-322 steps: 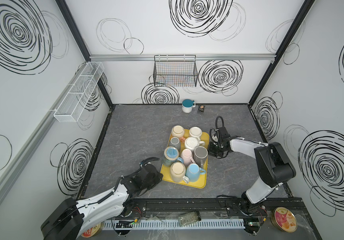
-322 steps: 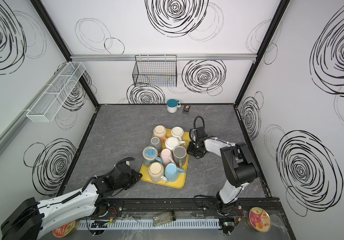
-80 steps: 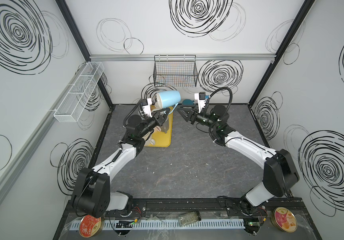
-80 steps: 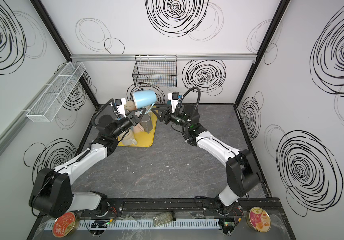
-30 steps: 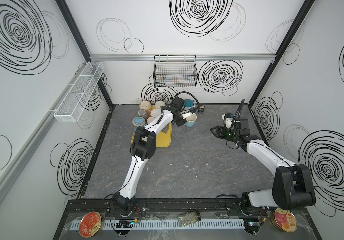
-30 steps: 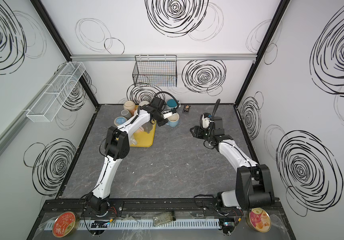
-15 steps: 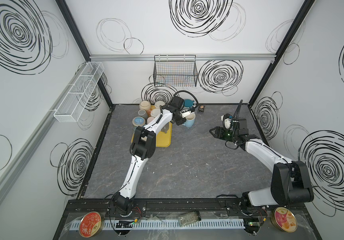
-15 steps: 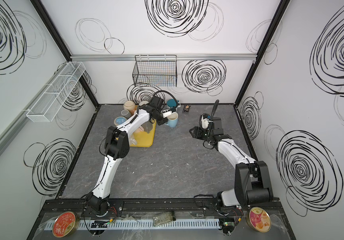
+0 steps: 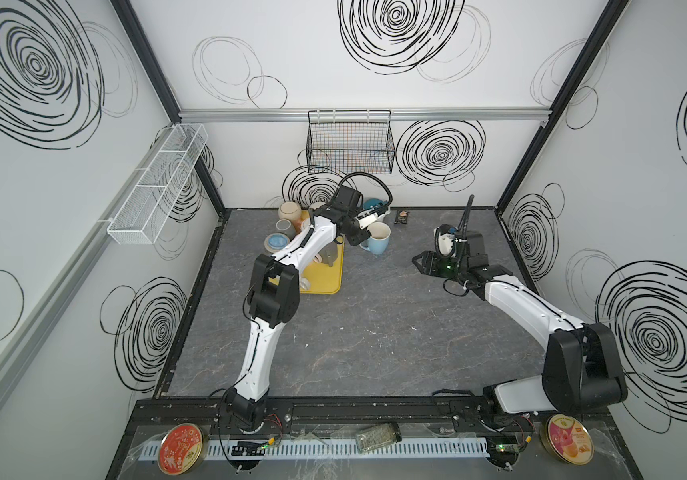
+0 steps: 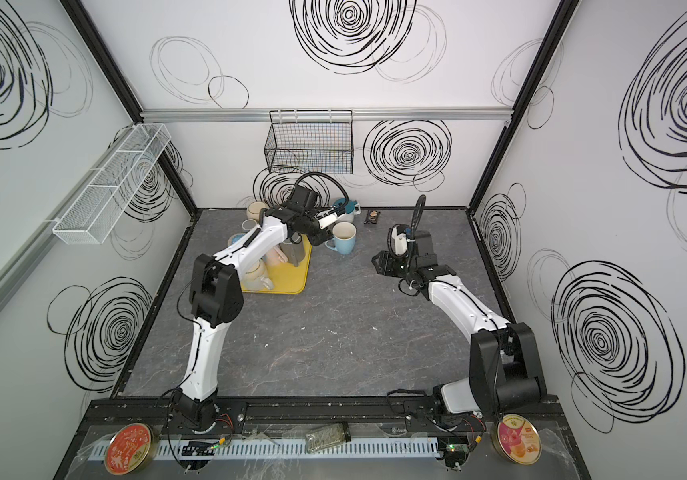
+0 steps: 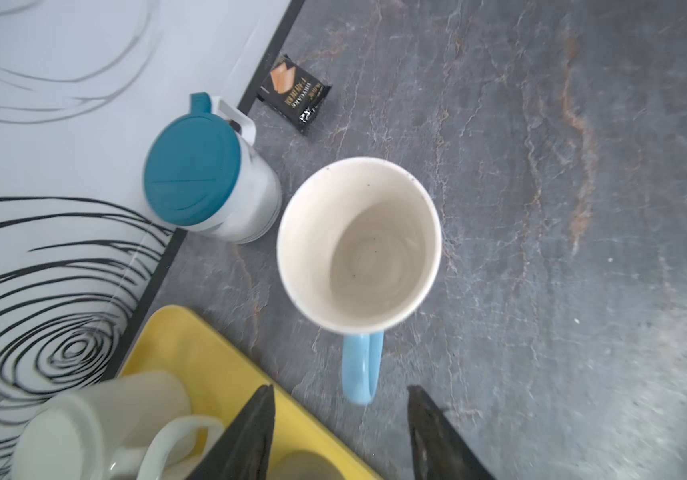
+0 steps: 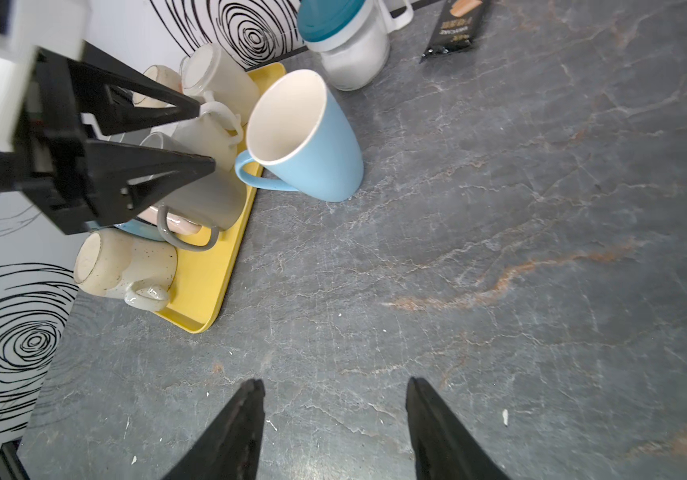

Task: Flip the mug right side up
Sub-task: 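Release the upright light blue mug on the table with the left gripper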

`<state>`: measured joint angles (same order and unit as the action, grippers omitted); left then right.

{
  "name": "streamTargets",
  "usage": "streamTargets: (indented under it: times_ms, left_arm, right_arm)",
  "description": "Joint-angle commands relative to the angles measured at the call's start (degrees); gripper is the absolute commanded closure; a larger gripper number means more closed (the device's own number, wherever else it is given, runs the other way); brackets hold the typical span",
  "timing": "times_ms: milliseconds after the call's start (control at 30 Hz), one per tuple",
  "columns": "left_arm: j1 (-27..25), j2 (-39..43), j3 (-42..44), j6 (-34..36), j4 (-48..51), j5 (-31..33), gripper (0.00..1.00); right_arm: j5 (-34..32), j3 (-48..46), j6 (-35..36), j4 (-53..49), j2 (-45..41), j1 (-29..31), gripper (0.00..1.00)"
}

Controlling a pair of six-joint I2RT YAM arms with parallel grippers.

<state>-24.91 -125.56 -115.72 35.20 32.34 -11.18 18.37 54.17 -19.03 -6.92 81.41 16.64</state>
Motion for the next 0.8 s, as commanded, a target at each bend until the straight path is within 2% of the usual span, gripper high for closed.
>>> streamTargets:
  times_ms: [0, 200, 367, 567, 767]
  left_arm:
    - [1.13, 11.59, 8.38, -5.33, -9.48, 0.52, 0.44]
    - [3.94, 28.39, 28.43, -15.37, -19.72, 3.85, 0.43]
    - [7.0, 41.57, 43.75, -23.7, -25.66, 5.95, 0.4]
    - [10.95, 53.67, 58.35, -34.74, -28.45, 9.93, 0.39]
    - [15.63, 61.77, 70.02, -46.6, -29.79, 11.24, 0.39]
  right_arm:
    - [-5.75, 3.65, 0.98, -2.39, 0.2, 3.64, 0.41]
    - [-8.65, 8.87, 0.11, -1.99, 5.51, 10.62, 0.41]
    - [-11.03, 15.84, 0.14, -2.57, 13.15, 16.5, 0.4]
    - [-9.49, 27.02, 0.51, -3.94, 24.8, 20.74, 0.39]
    - [-9.02, 40.28, 1.76, -8.35, 36.56, 22.46, 0.38]
